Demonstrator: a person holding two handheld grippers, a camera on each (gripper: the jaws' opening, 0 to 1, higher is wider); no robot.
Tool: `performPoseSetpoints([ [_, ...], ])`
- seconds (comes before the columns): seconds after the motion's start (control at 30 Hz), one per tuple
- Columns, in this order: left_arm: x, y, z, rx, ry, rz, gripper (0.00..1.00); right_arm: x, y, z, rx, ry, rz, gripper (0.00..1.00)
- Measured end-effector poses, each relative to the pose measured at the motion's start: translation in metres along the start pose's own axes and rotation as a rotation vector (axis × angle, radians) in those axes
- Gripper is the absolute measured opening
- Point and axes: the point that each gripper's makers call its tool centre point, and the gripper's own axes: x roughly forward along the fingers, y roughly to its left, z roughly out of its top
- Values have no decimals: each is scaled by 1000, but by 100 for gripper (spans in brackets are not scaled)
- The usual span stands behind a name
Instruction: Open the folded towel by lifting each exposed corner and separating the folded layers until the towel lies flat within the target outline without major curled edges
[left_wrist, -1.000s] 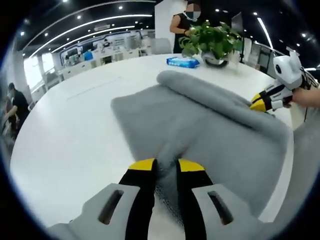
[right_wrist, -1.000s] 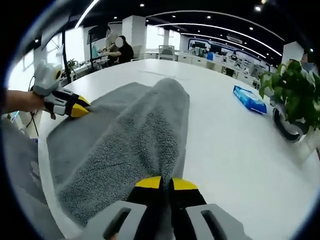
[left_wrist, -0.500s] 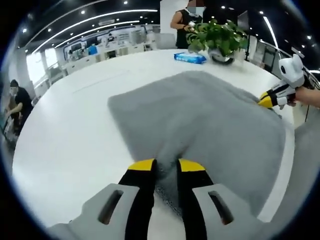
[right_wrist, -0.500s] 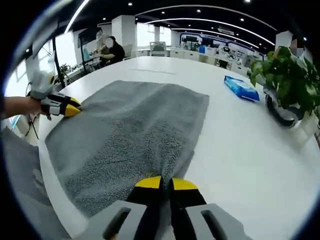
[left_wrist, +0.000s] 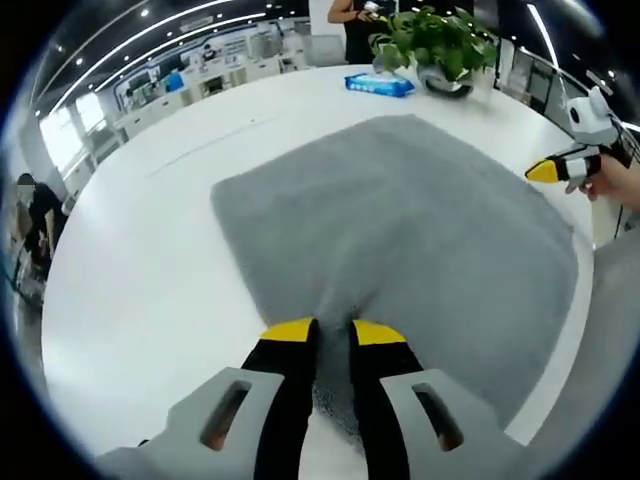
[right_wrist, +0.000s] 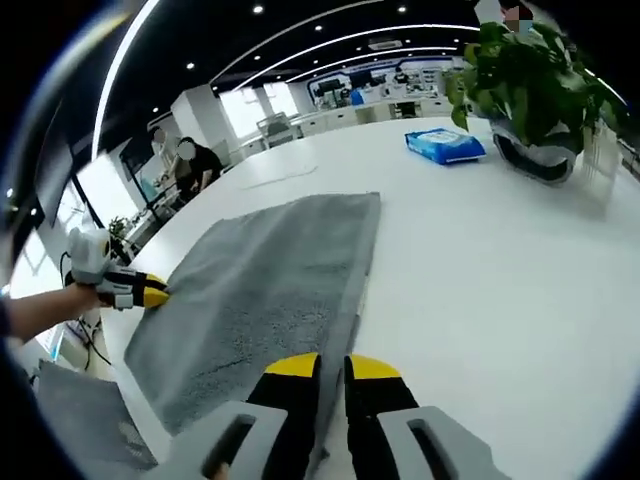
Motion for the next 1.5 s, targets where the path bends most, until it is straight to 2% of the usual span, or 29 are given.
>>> performPoseSetpoints([
  [0.07,-4,-3,7,2,-34,9,8,0,-2,-4,32,14,6,7],
  [0.13,-10,-16,26,-42,-119,-8,8,1,-2,-4,48,12,17,8],
  [0.17,-12,-28,35,-67,-153,-38,8,2,2,-4,62,13,38,8],
  [0.33,-13,-74,55,-69,-206,-125,9,5,12,-8,68,32,69,12],
  [0.47,-9,-101,51,-78,-213,-163,10,6,14,-11,72,46,82,12],
  [0.7,-11,-118,24,-69,-179,-187,10,6,18,-11,71,53,94,8],
  [0.87,-24,-123,15,-97,-199,-191,10,3,25,-2,75,20,121,3],
  [0.97,-28,-121,8,-65,-205,-173,10,1,33,7,18,-16,131,1],
  [1.07,-32,-114,-1,-53,-191,-149,10,-1,42,16,2,-45,144,1],
  [1.23,-39,-94,-12,-106,-202,-101,10,-1,48,28,-11,-70,155,1],
  [1.3,-41,-80,-8,-150,-216,-61,10,-1,53,36,-4,-78,173,1],
  [1.33,-43,-73,-2,-179,-259,-43,10,0,56,39,-7,-76,181,1],
  [1.4,-44,-70,-2,-250,-264,-47,10,0,62,45,-20,-71,190,1],
  [1.43,-45,-69,-2,-283,-267,-54,10,1,68,48,-48,-66,197,1],
  [1.5,-45,-64,-5,-286,-260,-41,10,1,80,55,-103,-60,212,1],
])
